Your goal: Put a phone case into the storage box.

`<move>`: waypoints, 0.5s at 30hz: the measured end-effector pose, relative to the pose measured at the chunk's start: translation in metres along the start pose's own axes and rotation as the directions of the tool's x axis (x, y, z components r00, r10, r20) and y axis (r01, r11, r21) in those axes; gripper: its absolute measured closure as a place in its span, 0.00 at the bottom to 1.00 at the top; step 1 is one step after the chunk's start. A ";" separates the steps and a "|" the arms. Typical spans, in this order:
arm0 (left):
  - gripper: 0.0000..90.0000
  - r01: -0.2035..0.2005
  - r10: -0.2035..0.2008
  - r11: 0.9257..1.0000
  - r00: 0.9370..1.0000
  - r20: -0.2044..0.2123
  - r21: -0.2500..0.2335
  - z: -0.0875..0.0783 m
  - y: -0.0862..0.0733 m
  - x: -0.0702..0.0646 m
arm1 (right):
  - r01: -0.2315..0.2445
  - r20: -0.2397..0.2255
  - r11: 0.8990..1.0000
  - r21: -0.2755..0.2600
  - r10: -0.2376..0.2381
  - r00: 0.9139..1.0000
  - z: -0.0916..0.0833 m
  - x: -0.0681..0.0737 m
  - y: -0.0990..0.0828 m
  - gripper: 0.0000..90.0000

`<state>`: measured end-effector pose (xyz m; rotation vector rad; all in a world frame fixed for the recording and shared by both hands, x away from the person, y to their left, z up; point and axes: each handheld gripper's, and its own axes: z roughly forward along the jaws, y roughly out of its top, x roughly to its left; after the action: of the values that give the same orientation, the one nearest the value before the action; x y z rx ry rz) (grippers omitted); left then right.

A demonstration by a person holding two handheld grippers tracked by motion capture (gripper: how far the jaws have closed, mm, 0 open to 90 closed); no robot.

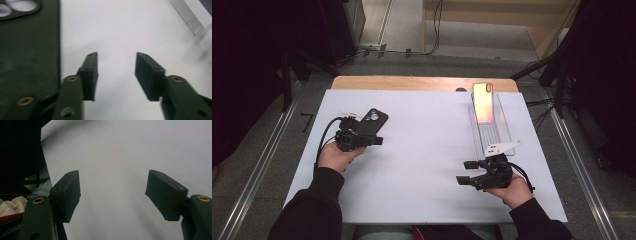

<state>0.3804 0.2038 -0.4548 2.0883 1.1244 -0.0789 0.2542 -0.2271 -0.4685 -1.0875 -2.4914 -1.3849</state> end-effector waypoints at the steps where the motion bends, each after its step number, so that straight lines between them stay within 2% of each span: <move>1: 0.53 -0.019 0.019 1.000 1.000 0.005 -0.002 -0.001 -0.001 -0.003 | 0.003 0.000 1.000 -0.001 -0.003 1.000 0.000 0.000 0.000 0.29; 4: 0.43 -0.038 0.039 0.999 0.998 0.047 -0.015 -0.005 -0.001 -0.010 | 0.001 0.002 1.000 -0.002 -0.001 1.000 -0.001 0.000 0.000 0.29; 7: 0.41 -0.051 0.053 0.998 0.995 0.083 -0.027 -0.008 -0.004 -0.017 | 0.002 0.004 1.000 -0.003 -0.002 1.000 -0.001 0.000 0.000 0.29; 10: 0.39 -0.075 0.078 0.997 0.992 0.095 -0.028 -0.011 -0.007 -0.026 | 0.005 0.003 1.000 -0.004 -0.005 1.000 -0.002 -0.001 0.000 0.29; 15: 0.38 -0.080 0.085 0.996 0.988 0.132 -0.043 -0.016 -0.015 -0.035 | 0.002 0.006 1.000 -0.002 -0.002 1.000 -0.004 -0.003 -0.001 0.29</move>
<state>0.3431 0.1945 -0.4390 2.0616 0.9515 -0.1543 0.2547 -0.2321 -0.4683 -1.0905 -2.4967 -1.3866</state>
